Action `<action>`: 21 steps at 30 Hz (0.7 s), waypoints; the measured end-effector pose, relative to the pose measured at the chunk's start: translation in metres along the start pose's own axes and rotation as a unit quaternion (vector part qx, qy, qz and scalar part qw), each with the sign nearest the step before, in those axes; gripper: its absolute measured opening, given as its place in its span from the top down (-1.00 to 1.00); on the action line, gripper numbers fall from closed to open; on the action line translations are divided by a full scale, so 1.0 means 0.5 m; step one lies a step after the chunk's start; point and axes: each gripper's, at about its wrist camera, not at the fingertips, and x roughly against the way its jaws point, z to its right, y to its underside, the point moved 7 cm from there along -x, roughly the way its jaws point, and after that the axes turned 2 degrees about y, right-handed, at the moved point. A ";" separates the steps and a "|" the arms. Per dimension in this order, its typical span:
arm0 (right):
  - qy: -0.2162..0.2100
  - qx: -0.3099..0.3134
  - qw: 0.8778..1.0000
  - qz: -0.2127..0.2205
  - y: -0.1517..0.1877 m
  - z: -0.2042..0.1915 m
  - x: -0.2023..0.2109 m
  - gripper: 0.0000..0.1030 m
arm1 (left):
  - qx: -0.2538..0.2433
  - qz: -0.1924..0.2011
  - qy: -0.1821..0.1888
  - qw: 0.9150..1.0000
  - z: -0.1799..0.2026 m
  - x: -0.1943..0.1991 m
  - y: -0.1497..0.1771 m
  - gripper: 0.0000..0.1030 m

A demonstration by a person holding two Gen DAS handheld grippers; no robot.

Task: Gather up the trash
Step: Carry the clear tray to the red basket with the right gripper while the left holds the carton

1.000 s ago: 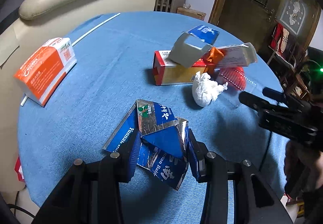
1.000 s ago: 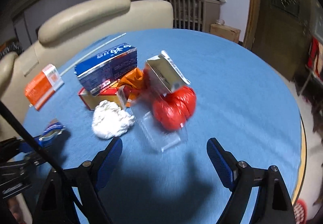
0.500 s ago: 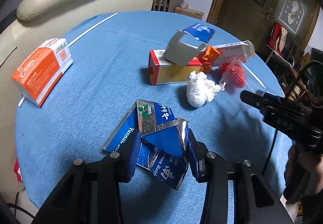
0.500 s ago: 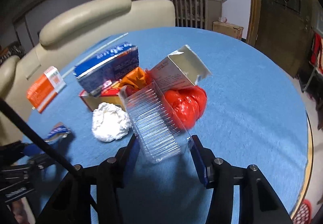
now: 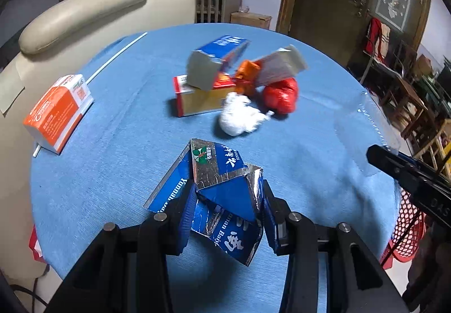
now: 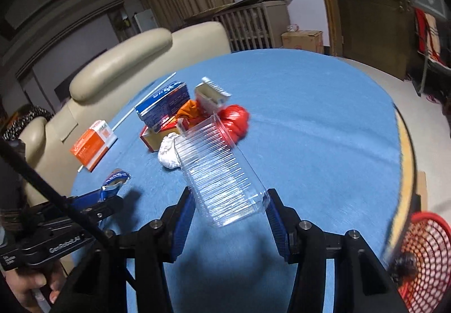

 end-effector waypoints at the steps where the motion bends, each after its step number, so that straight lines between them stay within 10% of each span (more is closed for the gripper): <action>1: 0.001 -0.004 1.000 0.003 0.002 0.007 0.010 -0.04 | -0.004 0.000 -0.001 1.000 0.010 0.003 0.002 0.13; 21: 0.002 -0.061 0.997 0.046 0.067 0.091 0.161 -0.04 | -0.066 0.006 -0.012 0.998 0.134 0.041 0.028 0.13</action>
